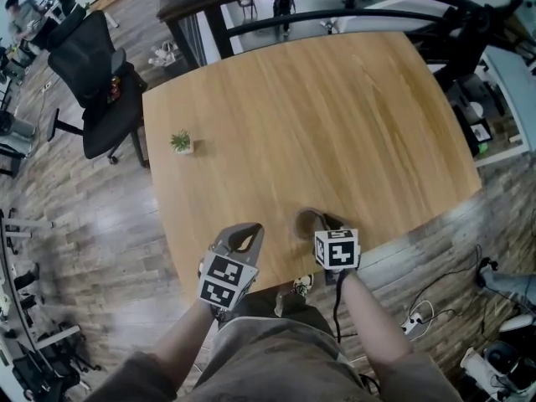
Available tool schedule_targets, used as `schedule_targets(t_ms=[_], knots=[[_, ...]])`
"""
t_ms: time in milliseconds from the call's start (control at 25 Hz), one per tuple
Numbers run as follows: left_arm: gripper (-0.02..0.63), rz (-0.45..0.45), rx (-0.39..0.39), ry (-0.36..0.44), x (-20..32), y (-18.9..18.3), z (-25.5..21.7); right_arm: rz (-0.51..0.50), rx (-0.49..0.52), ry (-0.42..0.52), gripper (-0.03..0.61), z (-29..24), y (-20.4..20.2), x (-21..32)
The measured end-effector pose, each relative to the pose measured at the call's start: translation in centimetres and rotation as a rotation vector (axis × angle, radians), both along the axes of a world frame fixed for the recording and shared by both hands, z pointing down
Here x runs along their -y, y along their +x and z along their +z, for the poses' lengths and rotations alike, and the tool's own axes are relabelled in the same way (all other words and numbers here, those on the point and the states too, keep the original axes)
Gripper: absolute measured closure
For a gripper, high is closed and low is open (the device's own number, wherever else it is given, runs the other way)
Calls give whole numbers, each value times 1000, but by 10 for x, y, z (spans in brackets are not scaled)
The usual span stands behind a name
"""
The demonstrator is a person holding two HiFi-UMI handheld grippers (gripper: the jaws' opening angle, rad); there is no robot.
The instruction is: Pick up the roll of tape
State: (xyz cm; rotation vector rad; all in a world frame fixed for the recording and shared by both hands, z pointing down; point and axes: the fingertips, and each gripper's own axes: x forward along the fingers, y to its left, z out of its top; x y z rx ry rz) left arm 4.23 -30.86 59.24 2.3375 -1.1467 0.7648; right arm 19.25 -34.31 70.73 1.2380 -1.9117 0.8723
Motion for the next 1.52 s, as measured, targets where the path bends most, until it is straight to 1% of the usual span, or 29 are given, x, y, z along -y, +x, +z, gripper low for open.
schedule_targets(t_ms=[160, 440, 680, 1000, 1120, 1280, 1400, 1520], knots=[[612, 6, -2, 34, 0, -1, -12, 22, 43, 60, 522, -36, 0, 0], [612, 14, -39, 152, 16, 6, -72, 41, 117, 248, 522, -142, 14, 10], [612, 38, -77, 293, 23, 16, -139, 51, 142, 427, 521, -230, 29, 2], [612, 66, -105, 487, 13, 25, -234, 66, 154, 654, 520, -337, 52, -35], [612, 77, -103, 568, 4, 27, -266, 64, 158, 731, 520, -369, 56, -53], [612, 77, -133, 671, -8, 28, -304, 64, 154, 807, 520, -399, 60, -76], [612, 78, -139, 686, -20, 32, -322, 48, 160, 864, 521, -421, 58, -92], [612, 102, -130, 701, -27, 38, -328, 41, 160, 902, 523, -435, 57, -106]])
